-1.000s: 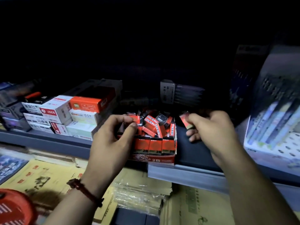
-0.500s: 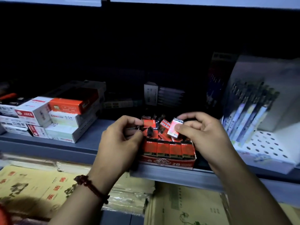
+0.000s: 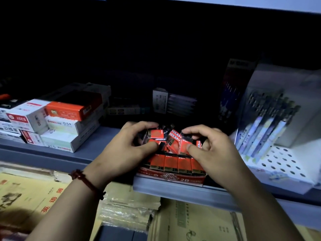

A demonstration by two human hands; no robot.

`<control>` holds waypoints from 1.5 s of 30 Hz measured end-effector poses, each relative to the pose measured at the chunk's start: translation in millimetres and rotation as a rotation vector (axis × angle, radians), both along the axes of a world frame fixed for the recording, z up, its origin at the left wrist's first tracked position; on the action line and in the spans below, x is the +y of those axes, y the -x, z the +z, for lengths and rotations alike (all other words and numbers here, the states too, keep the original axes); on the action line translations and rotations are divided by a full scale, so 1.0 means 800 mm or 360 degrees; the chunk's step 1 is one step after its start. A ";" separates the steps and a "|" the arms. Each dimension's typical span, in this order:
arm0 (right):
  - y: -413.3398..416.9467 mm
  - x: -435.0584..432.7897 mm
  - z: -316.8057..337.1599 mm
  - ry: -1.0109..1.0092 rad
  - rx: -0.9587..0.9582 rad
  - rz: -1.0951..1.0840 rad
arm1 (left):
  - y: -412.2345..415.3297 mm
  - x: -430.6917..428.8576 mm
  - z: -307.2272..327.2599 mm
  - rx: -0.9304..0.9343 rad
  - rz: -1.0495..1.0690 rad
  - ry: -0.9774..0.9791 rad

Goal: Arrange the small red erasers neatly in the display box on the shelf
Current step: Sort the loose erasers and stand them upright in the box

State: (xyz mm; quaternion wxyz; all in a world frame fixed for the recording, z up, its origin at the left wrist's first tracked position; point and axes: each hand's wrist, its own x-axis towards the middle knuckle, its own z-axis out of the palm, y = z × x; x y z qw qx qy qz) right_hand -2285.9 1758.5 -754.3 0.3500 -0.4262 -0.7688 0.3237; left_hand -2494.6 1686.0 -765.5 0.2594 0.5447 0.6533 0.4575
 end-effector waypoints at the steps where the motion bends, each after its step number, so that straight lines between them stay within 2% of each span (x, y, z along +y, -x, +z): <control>1: 0.000 0.000 0.001 -0.0022 -0.0079 0.0011 | 0.000 0.000 0.000 0.0013 0.0001 0.0001; 6: 0.001 0.000 0.004 -0.0136 -0.0363 0.0019 | -0.001 0.001 -0.004 0.0077 0.0054 -0.0029; 11: 0.006 0.001 0.019 -0.0162 -0.0579 0.0030 | -0.002 0.004 0.000 0.0300 0.0038 0.0061; 15: 0.007 -0.001 0.023 -0.0164 -0.0659 -0.0009 | -0.002 0.003 -0.001 0.0282 0.0043 0.0006; 19: 0.005 0.001 0.022 -0.0011 -0.0450 0.0050 | -0.002 -0.001 -0.003 0.0214 0.0097 -0.0149; 26: 0.005 0.004 0.025 0.0082 -0.0217 0.0057 | 0.006 -0.001 -0.006 0.0190 -0.0116 -0.0237; 30: 0.010 0.004 0.022 0.0220 0.0016 -0.0031 | 0.006 -0.003 -0.007 0.0207 -0.0163 -0.0224; 34: 0.017 -0.001 0.021 0.0334 0.0317 -0.0057 | 0.008 0.000 -0.003 0.0011 -0.0238 -0.0075; 37: 0.023 -0.006 0.016 0.0410 0.0366 -0.0028 | 0.007 0.001 -0.002 -0.0115 -0.0229 -0.0044; 42: 0.024 -0.006 0.011 0.0439 0.0404 -0.0066 | 0.001 0.000 -0.004 -0.0067 -0.0049 -0.0080; 45: 0.025 -0.007 0.009 0.0450 0.0443 -0.0098 | 0.000 0.000 -0.004 -0.0061 -0.0049 -0.0098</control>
